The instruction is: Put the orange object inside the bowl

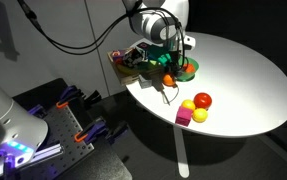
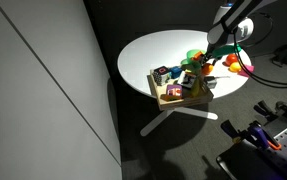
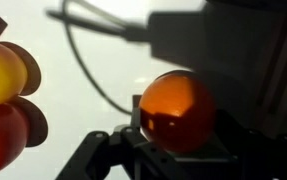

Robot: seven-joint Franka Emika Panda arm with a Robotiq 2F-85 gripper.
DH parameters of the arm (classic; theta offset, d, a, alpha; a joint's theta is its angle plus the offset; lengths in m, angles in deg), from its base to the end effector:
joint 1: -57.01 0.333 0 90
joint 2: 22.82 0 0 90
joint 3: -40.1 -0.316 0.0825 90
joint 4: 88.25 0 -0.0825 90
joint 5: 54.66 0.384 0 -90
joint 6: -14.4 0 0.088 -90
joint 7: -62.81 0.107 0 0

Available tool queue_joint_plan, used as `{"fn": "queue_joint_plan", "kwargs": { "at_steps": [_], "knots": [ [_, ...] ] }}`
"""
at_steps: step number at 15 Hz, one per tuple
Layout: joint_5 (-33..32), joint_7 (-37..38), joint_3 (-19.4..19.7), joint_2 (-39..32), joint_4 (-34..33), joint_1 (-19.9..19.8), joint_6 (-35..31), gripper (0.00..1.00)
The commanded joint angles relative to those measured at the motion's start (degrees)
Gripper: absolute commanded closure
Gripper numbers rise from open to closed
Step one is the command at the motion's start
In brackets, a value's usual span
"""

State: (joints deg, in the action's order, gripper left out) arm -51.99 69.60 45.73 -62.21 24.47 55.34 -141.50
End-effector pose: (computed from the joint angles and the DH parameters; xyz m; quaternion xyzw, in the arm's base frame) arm 0.6073 -0.0789 0.1251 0.9905 -0.1312 0.0350 0.0207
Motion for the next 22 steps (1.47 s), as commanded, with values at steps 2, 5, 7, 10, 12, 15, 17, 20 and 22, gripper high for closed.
{"fn": "queue_joint_plan", "kwargs": {
  "at_steps": [2, 5, 7, 10, 12, 15, 17, 20, 22],
  "knots": [
    [-1.0, 0.1, 0.7, 1.2, 0.9, 0.5, 0.6, 0.51],
    [-1.0, -0.4, 0.8, 3.0, 1.4, 0.1, 2.3, 0.51],
    [-0.9, -0.8, 0.9, 4.4, 1.4, -0.4, 3.7, 0.51],
    [-0.7, -1.2, 0.9, 6.8, 0.9, -1.0, 7.2, 0.51],
    [-0.4, -1.7, 0.6, 8.4, 0.3, -1.7, 10.2, 0.51],
    [0.0, -1.2, 0.6, 10.0, -0.9, -2.2, 13.2, 0.51],
    [0.0, 0.5, 0.9, 9.8, -2.4, -1.9, 12.7, 0.51],
    [0.1, 1.6, 0.7, 8.7, -4.5, -1.6, 12.0, 0.51],
    [0.1, 2.4, 0.7, 8.0, -5.4, -1.2, 11.0, 0.51]
  ]
}}
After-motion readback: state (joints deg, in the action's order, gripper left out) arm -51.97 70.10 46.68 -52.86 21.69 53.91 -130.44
